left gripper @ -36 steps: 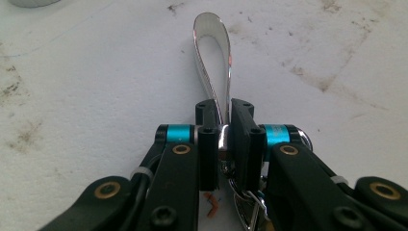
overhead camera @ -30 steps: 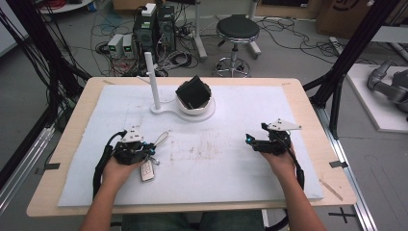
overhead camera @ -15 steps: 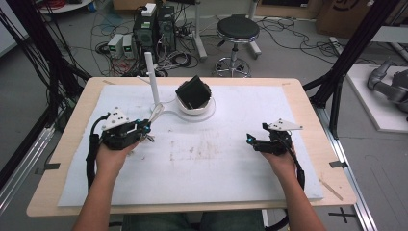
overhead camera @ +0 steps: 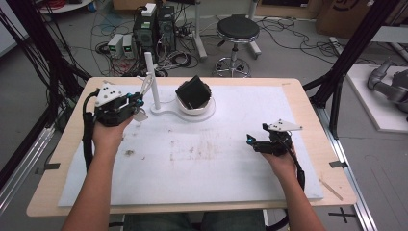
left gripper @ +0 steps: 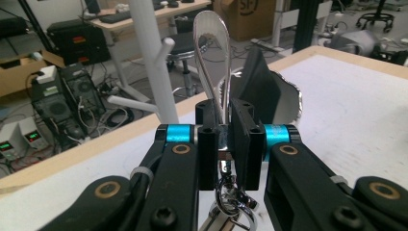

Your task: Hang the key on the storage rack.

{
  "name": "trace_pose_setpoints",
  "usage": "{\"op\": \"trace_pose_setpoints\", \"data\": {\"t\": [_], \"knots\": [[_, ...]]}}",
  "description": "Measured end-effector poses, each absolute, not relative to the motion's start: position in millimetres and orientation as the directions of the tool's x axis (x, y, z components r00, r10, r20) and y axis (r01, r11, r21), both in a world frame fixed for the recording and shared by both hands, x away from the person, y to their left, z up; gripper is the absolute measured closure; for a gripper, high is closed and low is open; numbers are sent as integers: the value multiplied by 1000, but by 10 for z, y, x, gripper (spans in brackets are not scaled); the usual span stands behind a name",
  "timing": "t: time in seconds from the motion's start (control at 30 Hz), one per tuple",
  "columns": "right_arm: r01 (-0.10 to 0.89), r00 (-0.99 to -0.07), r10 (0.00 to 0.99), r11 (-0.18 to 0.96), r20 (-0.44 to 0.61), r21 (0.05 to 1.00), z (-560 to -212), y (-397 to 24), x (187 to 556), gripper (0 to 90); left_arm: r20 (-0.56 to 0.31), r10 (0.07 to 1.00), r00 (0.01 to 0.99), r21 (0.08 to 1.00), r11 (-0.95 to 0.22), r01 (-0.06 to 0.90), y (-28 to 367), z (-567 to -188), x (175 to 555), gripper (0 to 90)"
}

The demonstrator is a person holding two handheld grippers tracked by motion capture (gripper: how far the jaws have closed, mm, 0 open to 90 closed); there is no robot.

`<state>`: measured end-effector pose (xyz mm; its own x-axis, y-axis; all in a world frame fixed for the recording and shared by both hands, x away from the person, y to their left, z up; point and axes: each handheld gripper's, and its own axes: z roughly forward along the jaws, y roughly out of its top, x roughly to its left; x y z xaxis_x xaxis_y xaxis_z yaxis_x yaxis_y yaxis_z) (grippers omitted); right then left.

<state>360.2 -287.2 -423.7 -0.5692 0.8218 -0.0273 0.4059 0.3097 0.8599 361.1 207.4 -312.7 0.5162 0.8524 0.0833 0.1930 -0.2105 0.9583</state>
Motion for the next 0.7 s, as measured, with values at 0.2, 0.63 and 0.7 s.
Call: {"op": "trace_pose_setpoints", "data": {"t": [0.2,0.63,0.7], "knots": [[405,-570,821,309,-26,861,-4236,-2881,3598,196,108,868,485,957,-223,187,2049,-3030,3700,814],[412,-565,825,304,-20,859,-4246,-2904,3602,196,122,887,444,945,-240,220,2079,-3055,3877,814],[416,-566,824,306,-21,856,-4250,-2909,3602,196,124,887,445,943,-244,224,2082,-3071,3905,814]]}}
